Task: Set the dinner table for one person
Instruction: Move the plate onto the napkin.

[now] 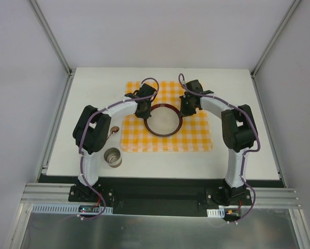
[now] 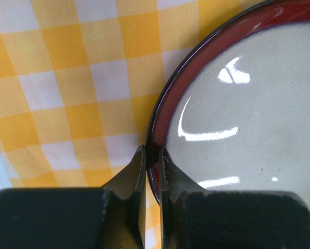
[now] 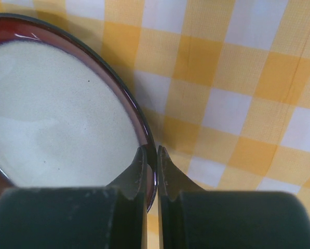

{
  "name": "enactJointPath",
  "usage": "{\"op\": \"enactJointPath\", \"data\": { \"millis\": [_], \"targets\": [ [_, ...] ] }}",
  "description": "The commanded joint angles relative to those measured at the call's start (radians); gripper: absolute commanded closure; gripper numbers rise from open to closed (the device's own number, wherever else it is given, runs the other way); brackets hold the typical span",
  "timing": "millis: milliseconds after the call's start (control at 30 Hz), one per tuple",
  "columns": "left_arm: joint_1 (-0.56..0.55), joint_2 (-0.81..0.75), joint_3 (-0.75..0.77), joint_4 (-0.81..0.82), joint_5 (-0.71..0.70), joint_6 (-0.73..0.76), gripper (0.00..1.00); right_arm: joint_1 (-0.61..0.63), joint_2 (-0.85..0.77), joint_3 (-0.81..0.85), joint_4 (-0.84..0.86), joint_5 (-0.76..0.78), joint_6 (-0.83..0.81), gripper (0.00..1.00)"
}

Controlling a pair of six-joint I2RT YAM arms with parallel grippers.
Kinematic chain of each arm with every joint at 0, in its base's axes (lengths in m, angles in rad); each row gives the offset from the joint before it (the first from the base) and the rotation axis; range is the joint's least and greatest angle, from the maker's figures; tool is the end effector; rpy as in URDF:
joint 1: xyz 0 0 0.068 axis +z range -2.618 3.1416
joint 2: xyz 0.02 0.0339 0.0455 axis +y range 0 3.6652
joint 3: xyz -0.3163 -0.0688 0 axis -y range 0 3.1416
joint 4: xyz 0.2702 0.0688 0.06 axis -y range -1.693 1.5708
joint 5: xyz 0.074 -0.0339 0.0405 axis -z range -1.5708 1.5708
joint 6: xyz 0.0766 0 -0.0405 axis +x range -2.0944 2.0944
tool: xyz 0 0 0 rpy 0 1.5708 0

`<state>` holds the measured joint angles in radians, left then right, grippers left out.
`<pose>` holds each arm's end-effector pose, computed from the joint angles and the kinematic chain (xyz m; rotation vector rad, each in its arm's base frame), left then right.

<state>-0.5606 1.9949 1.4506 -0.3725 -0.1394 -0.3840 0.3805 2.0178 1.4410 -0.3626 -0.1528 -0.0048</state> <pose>0.4321 -0.2587 0.1943 0.1608 2.4842 -0.2293 0.4639 0.1981 0.1808 -0.5460 2.4689 0.3443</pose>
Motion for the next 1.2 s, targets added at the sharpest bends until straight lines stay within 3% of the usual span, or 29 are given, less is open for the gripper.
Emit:
{"op": "enactJointPath", "data": {
  "millis": [0,800,1167],
  "targets": [
    [0.008,0.007,0.065,0.009,0.003,0.043,1.00,-0.009,0.016,0.087,0.044,0.007,0.011,1.00],
    [0.045,0.074,0.152,0.007,0.026,0.077,1.00,-0.055,0.120,0.259,0.001,-0.037,-0.032,1.00],
    [0.059,0.076,0.136,0.007,0.029,0.077,1.00,-0.055,0.148,0.217,0.033,-0.060,-0.009,1.00]
  ]
}}
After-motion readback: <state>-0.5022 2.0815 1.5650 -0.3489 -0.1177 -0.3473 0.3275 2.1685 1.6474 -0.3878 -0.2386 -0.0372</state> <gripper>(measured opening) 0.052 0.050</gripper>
